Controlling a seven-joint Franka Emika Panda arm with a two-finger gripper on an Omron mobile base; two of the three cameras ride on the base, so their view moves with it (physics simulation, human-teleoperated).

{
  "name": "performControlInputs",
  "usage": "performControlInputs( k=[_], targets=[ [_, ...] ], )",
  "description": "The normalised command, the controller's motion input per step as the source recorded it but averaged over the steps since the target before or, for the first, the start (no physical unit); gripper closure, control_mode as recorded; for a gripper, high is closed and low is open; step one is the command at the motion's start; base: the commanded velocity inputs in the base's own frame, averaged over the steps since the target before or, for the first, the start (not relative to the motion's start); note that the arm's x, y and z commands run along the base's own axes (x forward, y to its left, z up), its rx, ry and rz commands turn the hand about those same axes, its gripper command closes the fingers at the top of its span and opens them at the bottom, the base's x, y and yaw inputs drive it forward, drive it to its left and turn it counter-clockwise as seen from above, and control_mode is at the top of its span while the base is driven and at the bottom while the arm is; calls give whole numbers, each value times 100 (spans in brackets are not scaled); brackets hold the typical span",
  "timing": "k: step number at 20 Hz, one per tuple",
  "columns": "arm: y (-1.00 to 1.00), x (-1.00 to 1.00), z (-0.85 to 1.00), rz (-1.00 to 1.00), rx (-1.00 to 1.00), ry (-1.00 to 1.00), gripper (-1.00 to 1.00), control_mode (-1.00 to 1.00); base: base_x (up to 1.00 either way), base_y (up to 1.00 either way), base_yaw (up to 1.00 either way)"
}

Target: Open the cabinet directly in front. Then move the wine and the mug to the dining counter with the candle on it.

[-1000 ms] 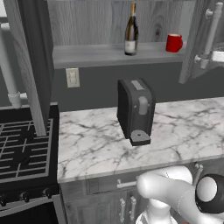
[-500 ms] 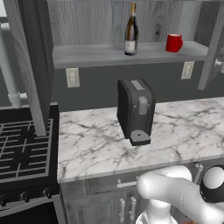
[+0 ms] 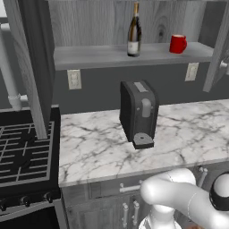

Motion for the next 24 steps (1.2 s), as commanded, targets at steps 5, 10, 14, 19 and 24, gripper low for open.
performControlInputs(
  k=[5,10,14,19,24],
  targets=[
    [-11,-84,-26,9,-3,-7,-100,-100,0,0,0],
    [0,-100,-49,19,-13,-3,-100,-100,0,0,0],
    [58,-100,-35,4,-19,-22,-100,-100,0,0,0],
    [100,-89,-38,-15,-31,-35,-100,-100,0,0,0],
    [100,-29,-15,-23,-31,-27,-100,-100,0,0,0]
  ],
)
